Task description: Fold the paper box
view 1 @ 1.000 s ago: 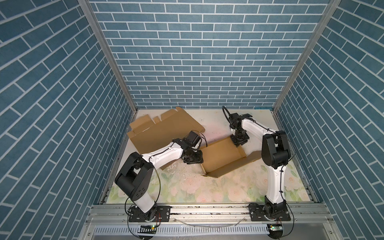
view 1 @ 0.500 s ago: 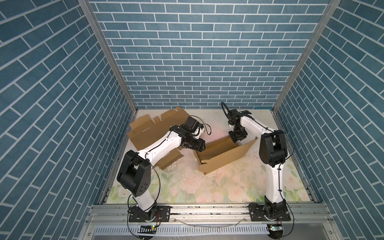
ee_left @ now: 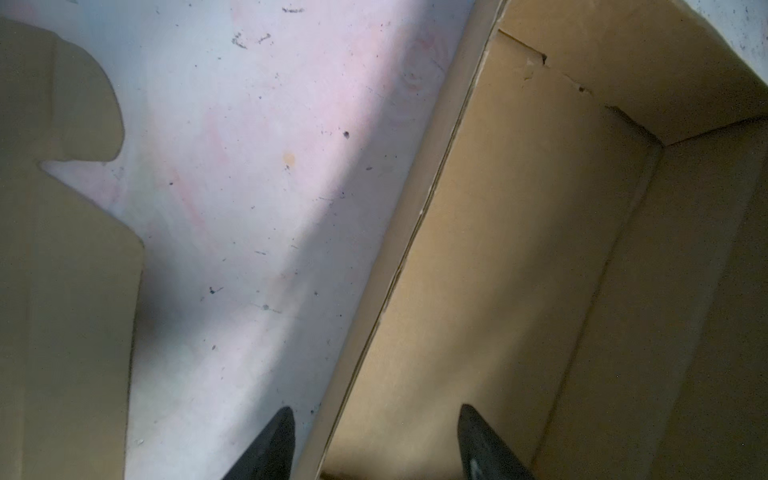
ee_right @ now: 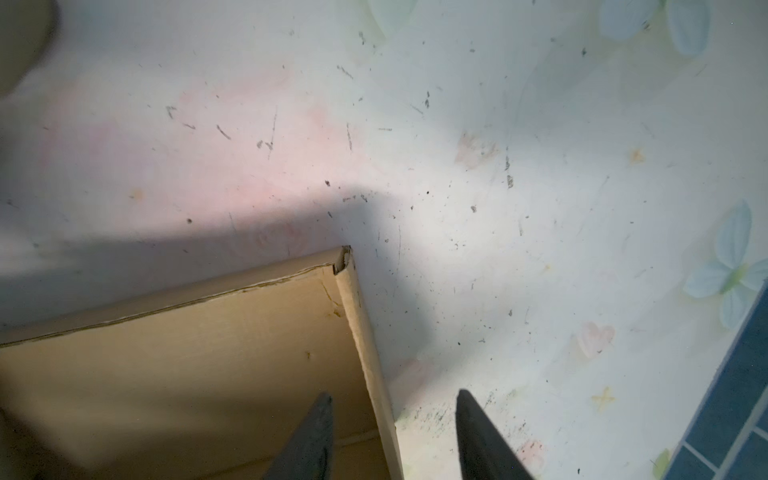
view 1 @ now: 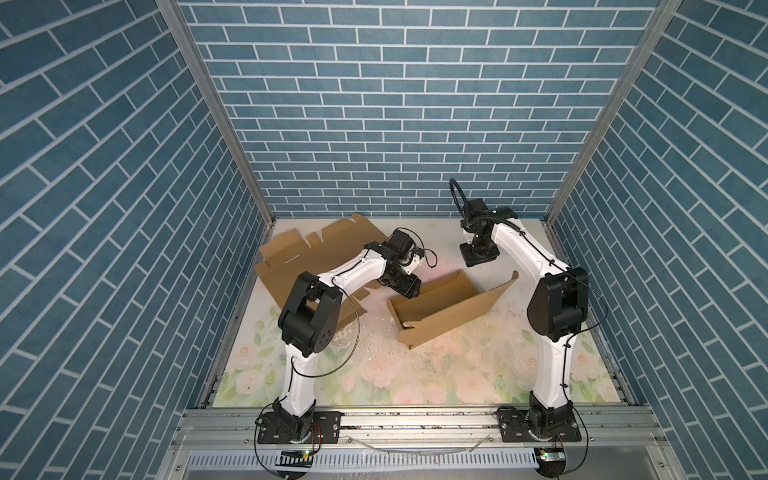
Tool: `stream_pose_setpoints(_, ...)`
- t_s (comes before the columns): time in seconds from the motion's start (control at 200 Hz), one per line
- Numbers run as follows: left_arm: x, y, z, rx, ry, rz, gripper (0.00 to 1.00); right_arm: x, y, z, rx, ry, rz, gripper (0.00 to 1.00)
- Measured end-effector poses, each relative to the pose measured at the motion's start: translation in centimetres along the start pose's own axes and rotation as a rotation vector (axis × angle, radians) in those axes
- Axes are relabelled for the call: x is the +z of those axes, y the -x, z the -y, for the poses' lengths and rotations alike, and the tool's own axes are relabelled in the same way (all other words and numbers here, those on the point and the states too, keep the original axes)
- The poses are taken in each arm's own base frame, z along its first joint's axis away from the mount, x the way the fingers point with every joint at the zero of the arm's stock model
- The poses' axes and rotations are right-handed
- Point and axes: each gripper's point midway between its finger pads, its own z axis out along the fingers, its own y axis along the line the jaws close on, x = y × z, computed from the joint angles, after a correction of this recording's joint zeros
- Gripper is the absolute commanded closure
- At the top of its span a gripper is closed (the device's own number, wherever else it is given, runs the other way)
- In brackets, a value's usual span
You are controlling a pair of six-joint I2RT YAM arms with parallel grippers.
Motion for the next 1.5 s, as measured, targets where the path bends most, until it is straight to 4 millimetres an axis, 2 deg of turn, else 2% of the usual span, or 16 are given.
stream_pose_setpoints(0.09, 0.6, -0.2, -0.2, -0.004, 0.0, -0.015, 0.39, -1.7, 0.6, 0.5, 0.03, 0.007, 0.051, 0.51)
stream_pose_setpoints(0.245, 1.8, -0.4, -0.8, -0.042, 0.013, -0.043, 0.49, -5.1, 1.5, 2.0, 0.097, 0.006, 0.166, 0.52)
stream_pose_setpoints(0.46, 2.7, -2.0, -0.9, -0.173, 0.017, -0.053, 0.61, -8.3, 0.4, 3.8, 0.163, -0.006, 0.254, 0.52)
stream_pose_setpoints(0.625, 3.2, -4.0, -0.9, -0.306, 0.021, -0.056, 0.71, -9.4, -0.7, 5.0, 0.199, -0.012, 0.288, 0.52)
stream_pose_setpoints(0.755, 2.7, -4.3, -0.8, -0.406, 0.022, -0.022, 0.77, -9.6, -1.3, 5.6, 0.223, -0.012, 0.304, 0.52)
stream_pose_setpoints(1.05, 2.1, -4.8, 0.6, -0.655, 0.02, 0.113, 0.78, -9.4, -2.6, 6.9, 0.271, -0.01, 0.315, 0.52)
stream_pose_setpoints(1.165, 2.7, -5.3, 1.6, -0.742, 0.025, 0.155, 0.78, -10.4, -2.6, 7.6, 0.303, -0.004, 0.348, 0.5)
stream_pose_setpoints(1.31, 3.4, -5.2, 2.7, -0.823, 0.026, 0.21, 0.78, -12.8, -2.8, 8.4, 0.345, 0.019, 0.416, 0.46)
stream_pose_setpoints(1.5, 3.5, -4.3, 3.6, -0.867, 0.031, 0.265, 0.8, -14.3, -2.8, 8.0, 0.351, 0.073, 0.45, 0.43)
